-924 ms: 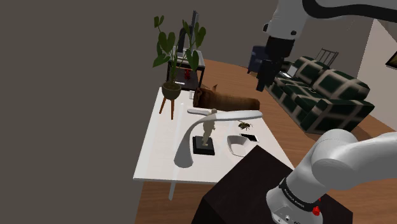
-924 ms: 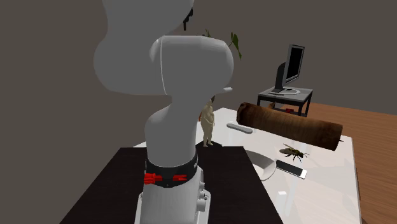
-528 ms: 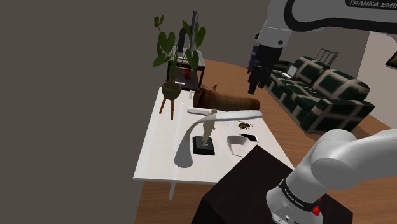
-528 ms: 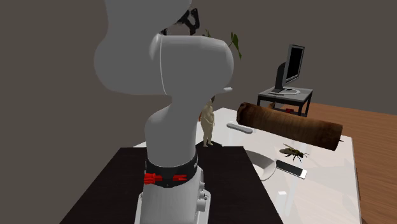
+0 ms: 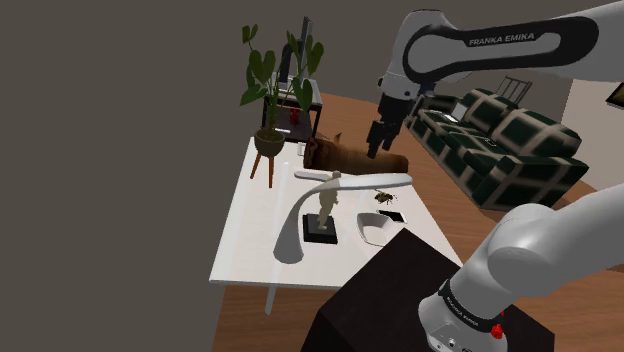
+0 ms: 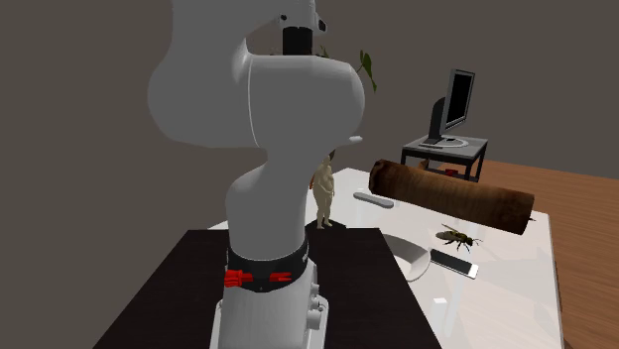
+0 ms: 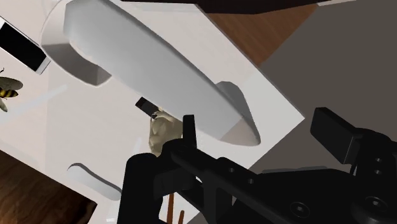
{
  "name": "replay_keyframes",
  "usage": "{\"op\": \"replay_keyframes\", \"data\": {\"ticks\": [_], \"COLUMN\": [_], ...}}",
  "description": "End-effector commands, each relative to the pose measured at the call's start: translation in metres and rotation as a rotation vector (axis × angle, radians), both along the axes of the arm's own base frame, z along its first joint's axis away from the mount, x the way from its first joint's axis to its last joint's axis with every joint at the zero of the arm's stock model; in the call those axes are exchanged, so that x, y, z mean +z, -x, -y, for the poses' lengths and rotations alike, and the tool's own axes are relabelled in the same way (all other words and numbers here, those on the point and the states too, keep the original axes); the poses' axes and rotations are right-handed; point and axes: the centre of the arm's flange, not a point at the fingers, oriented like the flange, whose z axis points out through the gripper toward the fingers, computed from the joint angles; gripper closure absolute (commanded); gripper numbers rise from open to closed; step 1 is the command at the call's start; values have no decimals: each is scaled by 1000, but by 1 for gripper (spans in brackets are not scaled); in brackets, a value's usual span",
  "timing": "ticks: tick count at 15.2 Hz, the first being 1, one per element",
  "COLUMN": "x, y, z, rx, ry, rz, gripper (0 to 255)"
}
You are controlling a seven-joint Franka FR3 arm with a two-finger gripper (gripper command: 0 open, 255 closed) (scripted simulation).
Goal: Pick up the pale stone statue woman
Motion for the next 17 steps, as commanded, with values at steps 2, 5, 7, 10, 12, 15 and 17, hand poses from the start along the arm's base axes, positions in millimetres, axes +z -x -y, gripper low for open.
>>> {"op": "replay_keyframes", "data": {"ticks": [2, 5, 7, 10, 12, 15, 17], "x": [-27, -55, -74, -102, -120, -149, -167], "y": [-24, -47, -63, -86, -102, -126, -142], "z": [17, 34, 45, 61, 72, 87, 97], "rx": [-1, -1, -2, -3, -3, -4, -5], "ry": [-14, -29, -39, -54, -64, -78, -88], "rz": [8, 14, 18, 25, 29, 35, 39], "gripper": [0, 0, 0, 0, 0, 0, 0]}}
